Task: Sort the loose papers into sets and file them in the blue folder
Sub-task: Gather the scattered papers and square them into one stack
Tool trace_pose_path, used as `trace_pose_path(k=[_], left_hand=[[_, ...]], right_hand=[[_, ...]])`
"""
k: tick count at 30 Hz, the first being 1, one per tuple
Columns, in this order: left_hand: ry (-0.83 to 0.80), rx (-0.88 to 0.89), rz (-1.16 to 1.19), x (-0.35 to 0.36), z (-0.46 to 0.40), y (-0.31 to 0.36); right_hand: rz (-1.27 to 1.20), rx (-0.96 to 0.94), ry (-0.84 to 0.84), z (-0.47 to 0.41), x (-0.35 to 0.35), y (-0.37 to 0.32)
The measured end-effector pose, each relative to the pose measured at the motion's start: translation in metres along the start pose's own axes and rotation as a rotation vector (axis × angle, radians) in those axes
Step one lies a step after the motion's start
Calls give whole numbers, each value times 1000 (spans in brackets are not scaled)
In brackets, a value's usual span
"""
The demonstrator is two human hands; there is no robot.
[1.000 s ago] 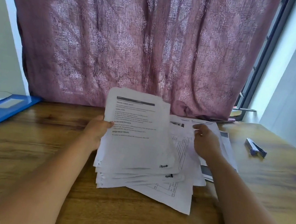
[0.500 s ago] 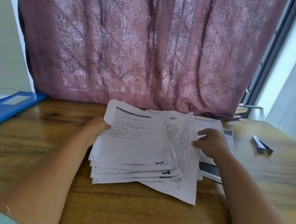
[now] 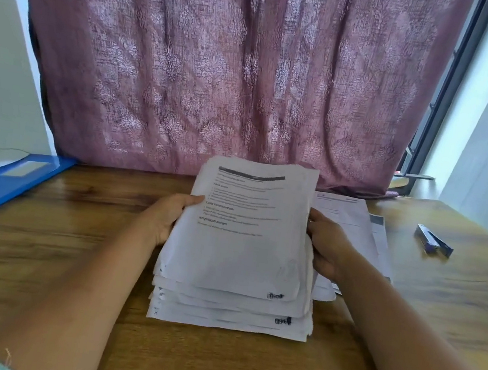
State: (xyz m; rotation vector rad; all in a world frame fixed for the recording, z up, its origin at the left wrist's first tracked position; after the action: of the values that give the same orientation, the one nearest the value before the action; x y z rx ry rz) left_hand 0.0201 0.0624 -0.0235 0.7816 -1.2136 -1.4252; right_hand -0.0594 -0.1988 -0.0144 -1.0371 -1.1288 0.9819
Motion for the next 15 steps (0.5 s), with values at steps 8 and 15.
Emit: trace_pose_path(k=[8, 15], left_hand=[[-6, 230, -38, -6, -2, 4], [35, 291, 202, -29, -1, 11]], right_hand=[[128, -117, -63, 7, 2, -11], [1204, 7, 397, -9, -44, -15]])
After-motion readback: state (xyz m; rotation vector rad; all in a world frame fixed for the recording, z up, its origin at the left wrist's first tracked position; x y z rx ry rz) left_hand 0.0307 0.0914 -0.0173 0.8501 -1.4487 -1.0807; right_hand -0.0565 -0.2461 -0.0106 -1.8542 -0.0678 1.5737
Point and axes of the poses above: each hand's wrist, its own z-axis away from the middle knuckle, its own x-axis out of the palm, y = z × x, the point moved 3 cm from there along -z, towards the middle knuckle, and after that the axes turned 3 degrees about -z, right-handed, at the moved point
